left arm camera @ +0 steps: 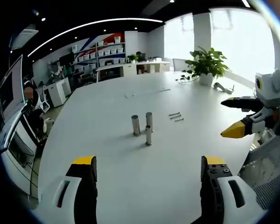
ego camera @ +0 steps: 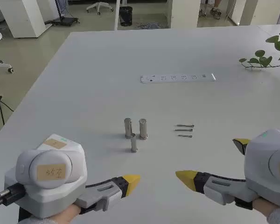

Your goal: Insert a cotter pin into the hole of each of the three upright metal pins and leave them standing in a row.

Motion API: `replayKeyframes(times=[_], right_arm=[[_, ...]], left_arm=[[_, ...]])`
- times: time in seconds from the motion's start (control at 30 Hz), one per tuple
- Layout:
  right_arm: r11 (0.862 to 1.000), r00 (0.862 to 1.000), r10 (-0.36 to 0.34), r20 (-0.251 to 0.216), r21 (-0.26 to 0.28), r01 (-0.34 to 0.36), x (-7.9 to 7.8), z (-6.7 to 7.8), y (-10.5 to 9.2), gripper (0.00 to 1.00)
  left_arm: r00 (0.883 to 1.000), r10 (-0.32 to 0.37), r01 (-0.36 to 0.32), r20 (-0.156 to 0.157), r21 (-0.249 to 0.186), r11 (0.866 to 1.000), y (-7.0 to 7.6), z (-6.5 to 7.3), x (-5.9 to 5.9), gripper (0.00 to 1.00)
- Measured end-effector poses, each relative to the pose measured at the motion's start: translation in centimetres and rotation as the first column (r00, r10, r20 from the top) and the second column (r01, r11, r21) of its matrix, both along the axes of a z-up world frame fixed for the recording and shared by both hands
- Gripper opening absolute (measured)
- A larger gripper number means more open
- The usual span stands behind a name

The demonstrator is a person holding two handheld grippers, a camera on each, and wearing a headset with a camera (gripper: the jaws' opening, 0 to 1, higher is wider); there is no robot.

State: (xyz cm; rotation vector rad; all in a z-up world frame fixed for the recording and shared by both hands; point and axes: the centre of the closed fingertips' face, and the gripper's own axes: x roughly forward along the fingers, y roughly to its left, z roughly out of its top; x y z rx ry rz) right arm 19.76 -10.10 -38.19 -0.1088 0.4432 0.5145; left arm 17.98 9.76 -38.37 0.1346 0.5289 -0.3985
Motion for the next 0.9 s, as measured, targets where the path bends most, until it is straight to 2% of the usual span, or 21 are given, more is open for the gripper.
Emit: replayKeyframes(times=[0.43,0.7,0.9], right_arm=[[1.000,1.000,0.001,-0.002,0.012,-0.001,-0.07,-0.16,-0.28,0.90],[1.000,1.000,0.003,-0.006,0.014,-0.003,-0.08,-0.18,-0.42,0.88],[1.000,1.000,0.007,-0.009,0.010,-0.007,-0.08,-0.18,-0.40,0.88]], left_arm=[[1.000,0.012,-0.012,-0.015,-0.018,1.000,0.21,-0.48,-0.26,0.87],[1.000,0.002,-0.002,-0.005,-0.033,0.999,-0.05,-0.19,-0.19,0.82],[1.000,-0.002,0.002,-0.010,-0.023,1.000,-0.05,-0.35,-0.33,0.82]])
